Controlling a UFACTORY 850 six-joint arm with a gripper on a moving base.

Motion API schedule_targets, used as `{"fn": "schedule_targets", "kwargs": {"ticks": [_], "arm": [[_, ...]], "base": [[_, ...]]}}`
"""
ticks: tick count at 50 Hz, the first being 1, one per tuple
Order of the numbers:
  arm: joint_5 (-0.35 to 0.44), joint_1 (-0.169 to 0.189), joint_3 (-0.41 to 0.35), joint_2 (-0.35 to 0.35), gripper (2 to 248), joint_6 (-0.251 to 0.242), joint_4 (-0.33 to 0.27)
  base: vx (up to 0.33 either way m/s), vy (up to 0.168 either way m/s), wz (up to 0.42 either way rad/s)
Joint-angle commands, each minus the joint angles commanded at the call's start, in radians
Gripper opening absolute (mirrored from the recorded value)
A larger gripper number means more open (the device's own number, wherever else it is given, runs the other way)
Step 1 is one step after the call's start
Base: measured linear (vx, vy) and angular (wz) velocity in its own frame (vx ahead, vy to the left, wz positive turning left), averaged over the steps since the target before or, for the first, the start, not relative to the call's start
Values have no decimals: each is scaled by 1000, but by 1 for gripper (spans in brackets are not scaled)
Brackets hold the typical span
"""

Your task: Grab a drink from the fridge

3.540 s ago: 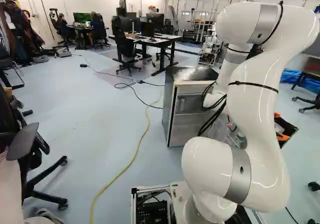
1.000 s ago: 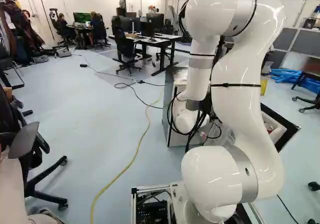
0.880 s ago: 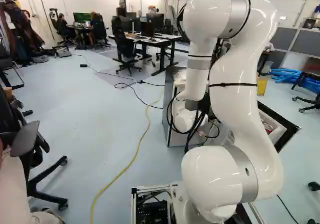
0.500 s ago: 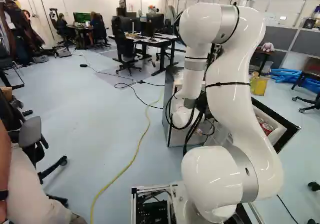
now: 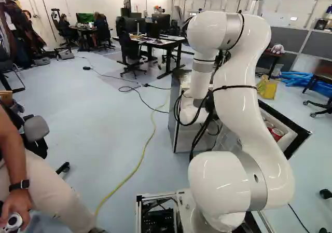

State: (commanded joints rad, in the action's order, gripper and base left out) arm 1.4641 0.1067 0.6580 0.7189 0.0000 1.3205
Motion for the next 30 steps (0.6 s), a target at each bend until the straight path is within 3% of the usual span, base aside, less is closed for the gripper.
{"fn": "schedule_targets", "kwargs": {"ticks": [11,24,30], "arm": [[-8,2,6,2,247,6,12],[-9,2,6,3,247,115,13],[-9,2,6,3,247,139,13]], "base": [[0,0,0],[0,0,0],[0,0,0]]}}
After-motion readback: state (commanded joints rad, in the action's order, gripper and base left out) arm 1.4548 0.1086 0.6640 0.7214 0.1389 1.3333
